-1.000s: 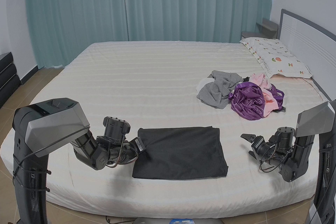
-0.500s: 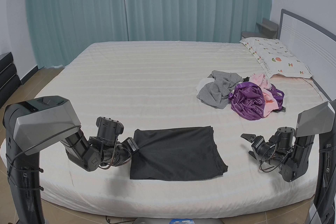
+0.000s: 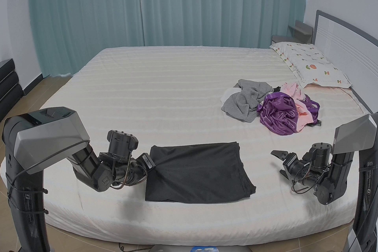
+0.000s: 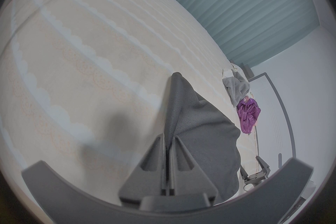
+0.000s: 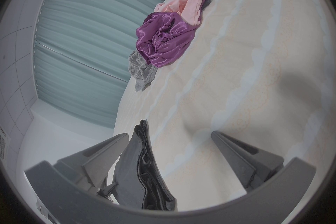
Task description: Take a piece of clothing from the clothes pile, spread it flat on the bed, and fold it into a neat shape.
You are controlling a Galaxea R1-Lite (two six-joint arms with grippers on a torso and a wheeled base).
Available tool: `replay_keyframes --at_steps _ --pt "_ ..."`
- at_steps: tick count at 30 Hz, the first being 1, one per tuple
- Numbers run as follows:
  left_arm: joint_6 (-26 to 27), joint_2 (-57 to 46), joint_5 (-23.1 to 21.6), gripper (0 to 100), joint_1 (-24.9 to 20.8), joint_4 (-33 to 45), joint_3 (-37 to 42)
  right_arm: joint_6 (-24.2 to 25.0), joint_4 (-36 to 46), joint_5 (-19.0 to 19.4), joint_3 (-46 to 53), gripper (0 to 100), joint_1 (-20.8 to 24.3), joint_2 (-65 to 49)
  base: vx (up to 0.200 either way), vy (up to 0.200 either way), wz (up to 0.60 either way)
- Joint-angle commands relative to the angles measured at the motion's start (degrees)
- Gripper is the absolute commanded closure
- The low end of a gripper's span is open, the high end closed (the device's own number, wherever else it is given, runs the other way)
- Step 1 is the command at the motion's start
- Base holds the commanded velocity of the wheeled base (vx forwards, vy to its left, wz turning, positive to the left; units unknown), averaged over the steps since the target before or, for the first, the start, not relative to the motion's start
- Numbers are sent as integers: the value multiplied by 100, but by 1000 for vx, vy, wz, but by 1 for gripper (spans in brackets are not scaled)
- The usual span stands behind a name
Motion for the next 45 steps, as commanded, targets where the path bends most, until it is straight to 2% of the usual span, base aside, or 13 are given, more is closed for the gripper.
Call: replay_keyframes --at_steps 1,6,45 --pt "-6 5 -6 100 29 -3 -12 2 -2 1 0 0 3 -2 0 0 0" --pt "-6 14 -6 100 55 -3 -12 2 -2 1 0 0 3 6 0 0 0" --pt "-15 -65 -6 100 231 14 14 -7 -2 -7 0 0 12 6 0 200 0"
